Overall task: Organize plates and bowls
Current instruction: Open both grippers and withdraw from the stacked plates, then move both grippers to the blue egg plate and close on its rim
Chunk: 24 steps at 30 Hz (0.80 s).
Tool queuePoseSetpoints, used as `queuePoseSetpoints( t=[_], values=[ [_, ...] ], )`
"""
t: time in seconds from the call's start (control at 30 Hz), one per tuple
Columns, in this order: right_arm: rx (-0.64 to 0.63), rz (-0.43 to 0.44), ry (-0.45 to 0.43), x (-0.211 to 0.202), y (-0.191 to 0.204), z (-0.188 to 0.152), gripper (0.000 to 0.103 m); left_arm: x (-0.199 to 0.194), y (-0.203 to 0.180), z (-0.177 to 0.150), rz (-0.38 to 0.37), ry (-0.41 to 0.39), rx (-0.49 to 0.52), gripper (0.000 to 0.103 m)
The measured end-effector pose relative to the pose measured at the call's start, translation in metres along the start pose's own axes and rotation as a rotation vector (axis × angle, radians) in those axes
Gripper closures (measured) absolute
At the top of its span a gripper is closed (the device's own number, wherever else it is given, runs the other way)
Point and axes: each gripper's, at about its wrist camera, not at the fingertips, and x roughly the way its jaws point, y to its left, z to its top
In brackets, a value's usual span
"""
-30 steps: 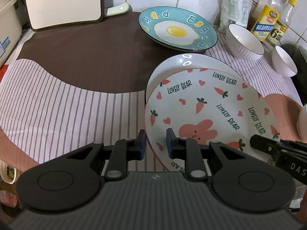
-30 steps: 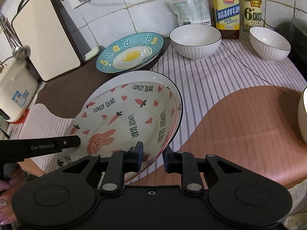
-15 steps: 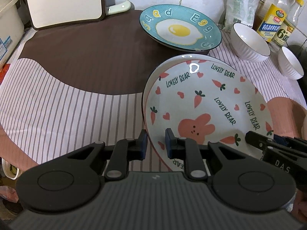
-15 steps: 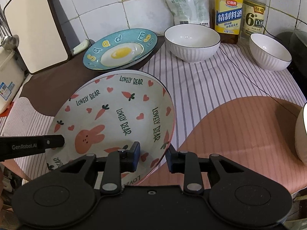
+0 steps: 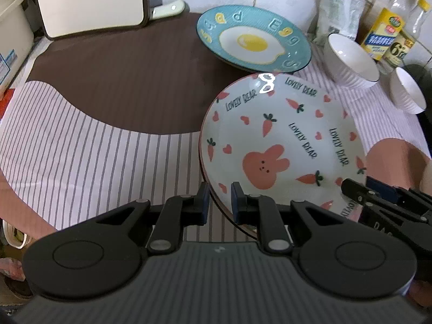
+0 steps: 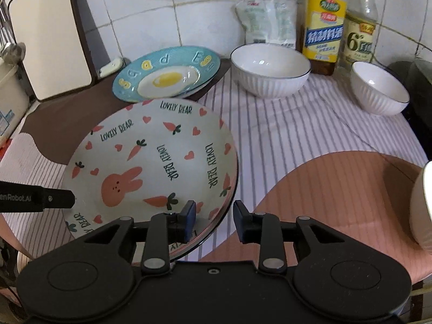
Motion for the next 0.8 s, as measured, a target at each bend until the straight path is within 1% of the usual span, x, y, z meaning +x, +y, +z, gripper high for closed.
queuePoseSetpoints(
  t=[0.1,0.3,0.37,0.47,0.5,0.53,0.63,0.7,0.73,0.8],
  values=[
    [-0.007,0.020,-0.049,-0.017,-0.001,0.000,0.068,-0.012,-0.001,0.000,-0.005,-0.015,0.016,0.087],
    [-0.044,0.100,-0.170,-0.065,0.001,0.012,0.067,-0.050,0.002,0.001,-0.040,-0.038,0.031,0.086],
    [-0.062,0.138,-0.202,-0.082,0.002,0.017,0.066,-0.065,0.004,0.003,-0.050,-0.056,0.032,0.086],
    [-0.066,0.211,-0.239,-0.101,0.001,0.024,0.060,-0.085,0.008,0.006,-0.043,-0.096,0.038,0.086],
    [-0.065,0.227,-0.250,-0.105,0.001,0.026,0.055,-0.091,0.010,0.007,-0.037,-0.111,0.038,0.086],
    [-0.065,0.242,-0.262,-0.110,0.001,0.028,0.051,-0.097,0.012,0.009,-0.032,-0.126,0.037,0.084],
    [-0.072,0.251,-0.294,-0.114,0.002,0.032,0.046,-0.112,0.018,0.014,-0.033,-0.166,0.041,0.079],
    [-0.076,0.260,-0.311,-0.115,0.002,0.036,0.044,-0.119,0.022,0.018,-0.037,-0.188,0.040,0.070],
    [-0.076,0.268,-0.318,-0.114,0.001,0.038,0.041,-0.122,0.024,0.021,-0.039,-0.202,0.041,0.068],
    [-0.075,0.280,-0.339,-0.112,0.000,0.043,0.036,-0.126,0.026,0.027,-0.046,-0.228,0.045,0.061]
  ],
)
